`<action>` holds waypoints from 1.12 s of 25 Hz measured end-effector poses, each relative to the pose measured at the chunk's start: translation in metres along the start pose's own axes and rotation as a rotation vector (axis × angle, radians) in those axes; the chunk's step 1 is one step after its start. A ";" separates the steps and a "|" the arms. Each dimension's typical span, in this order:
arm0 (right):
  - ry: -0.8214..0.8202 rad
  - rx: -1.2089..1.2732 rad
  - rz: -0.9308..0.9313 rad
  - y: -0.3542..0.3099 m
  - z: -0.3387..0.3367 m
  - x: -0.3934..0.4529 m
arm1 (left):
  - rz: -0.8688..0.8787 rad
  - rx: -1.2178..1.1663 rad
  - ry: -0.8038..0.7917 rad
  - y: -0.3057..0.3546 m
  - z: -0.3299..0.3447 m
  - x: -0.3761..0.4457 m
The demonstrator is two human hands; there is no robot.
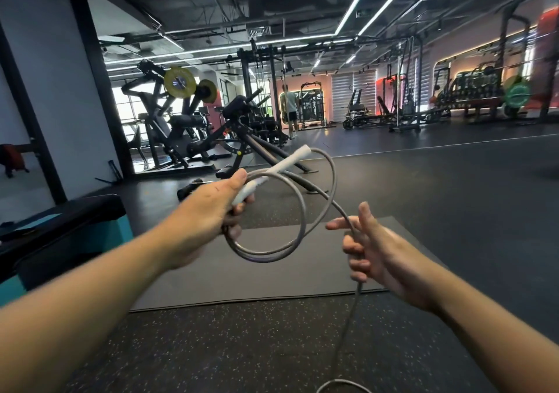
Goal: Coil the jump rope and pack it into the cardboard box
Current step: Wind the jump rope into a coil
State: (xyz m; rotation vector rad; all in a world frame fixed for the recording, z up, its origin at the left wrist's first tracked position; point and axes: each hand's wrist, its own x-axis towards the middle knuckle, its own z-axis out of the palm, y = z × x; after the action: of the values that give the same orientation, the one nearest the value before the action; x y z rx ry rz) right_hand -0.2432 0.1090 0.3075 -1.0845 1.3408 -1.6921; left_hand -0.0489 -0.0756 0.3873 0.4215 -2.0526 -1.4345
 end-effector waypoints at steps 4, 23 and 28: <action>-0.013 -0.008 -0.146 0.013 0.027 0.002 | -0.033 -0.236 0.117 -0.017 0.034 -0.005; 0.158 -0.883 -0.205 -0.022 0.036 0.018 | 0.091 0.335 0.226 -0.034 0.037 -0.017; 0.050 -1.142 -0.234 -0.035 0.050 0.027 | 0.371 0.833 -0.117 0.029 0.033 0.008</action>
State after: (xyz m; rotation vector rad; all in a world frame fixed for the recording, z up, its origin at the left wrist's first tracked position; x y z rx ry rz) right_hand -0.2087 0.0732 0.3521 -1.8506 2.3726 -1.0013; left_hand -0.0739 -0.0456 0.4086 0.2511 -2.5898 -0.3508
